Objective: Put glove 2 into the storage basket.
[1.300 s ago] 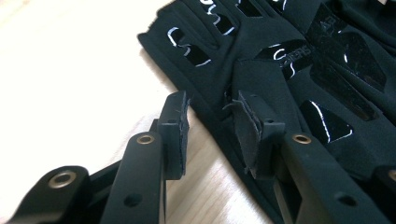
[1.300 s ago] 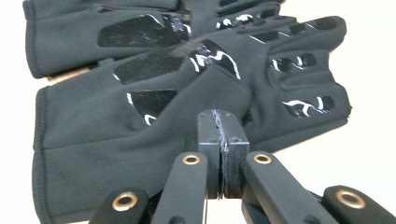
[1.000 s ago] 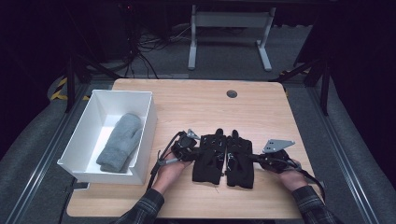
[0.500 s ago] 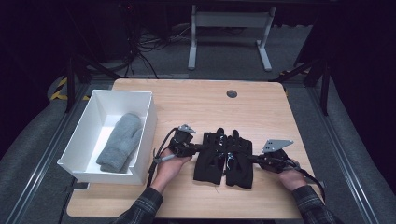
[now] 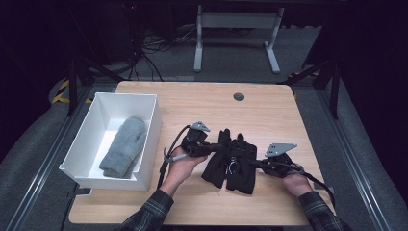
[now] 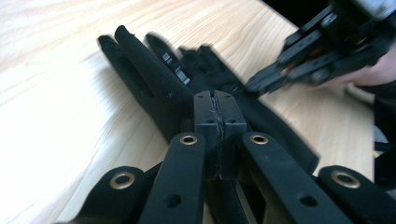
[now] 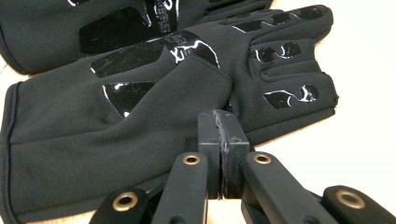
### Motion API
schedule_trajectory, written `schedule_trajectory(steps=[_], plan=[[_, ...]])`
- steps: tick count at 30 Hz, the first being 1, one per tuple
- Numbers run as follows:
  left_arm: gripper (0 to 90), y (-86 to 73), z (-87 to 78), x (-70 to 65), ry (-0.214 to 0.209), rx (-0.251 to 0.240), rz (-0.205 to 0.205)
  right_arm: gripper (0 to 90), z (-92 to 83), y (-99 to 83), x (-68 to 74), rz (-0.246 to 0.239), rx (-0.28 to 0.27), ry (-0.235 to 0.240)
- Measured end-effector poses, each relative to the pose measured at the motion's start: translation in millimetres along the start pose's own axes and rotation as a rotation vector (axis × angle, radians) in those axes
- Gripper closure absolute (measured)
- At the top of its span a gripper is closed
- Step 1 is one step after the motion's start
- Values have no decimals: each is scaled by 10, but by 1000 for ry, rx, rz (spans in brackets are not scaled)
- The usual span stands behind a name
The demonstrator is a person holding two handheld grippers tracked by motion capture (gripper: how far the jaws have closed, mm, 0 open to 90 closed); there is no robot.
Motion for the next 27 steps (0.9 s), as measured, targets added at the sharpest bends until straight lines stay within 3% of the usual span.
schedule_trajectory(steps=[7,15,27], plan=[[900,128,79,-153,-45,1,27,898,110,105,13,-11,2,13],[900,171,301,-260,-47,42,59,898,231,213,22,-17,-2,28],[899,10,680,-347,-66,118,73,897,269,245,43,-30,0,37]])
Point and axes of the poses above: each handheld gripper's, and its own axes: z roughly forward along the jaws, y roughly out of its top, x roughly to its left, the point moved 6 cm from there along z, roughly forward along the jaws, and after that the axes turned 9 degrees about y, right-handed, at the moved point
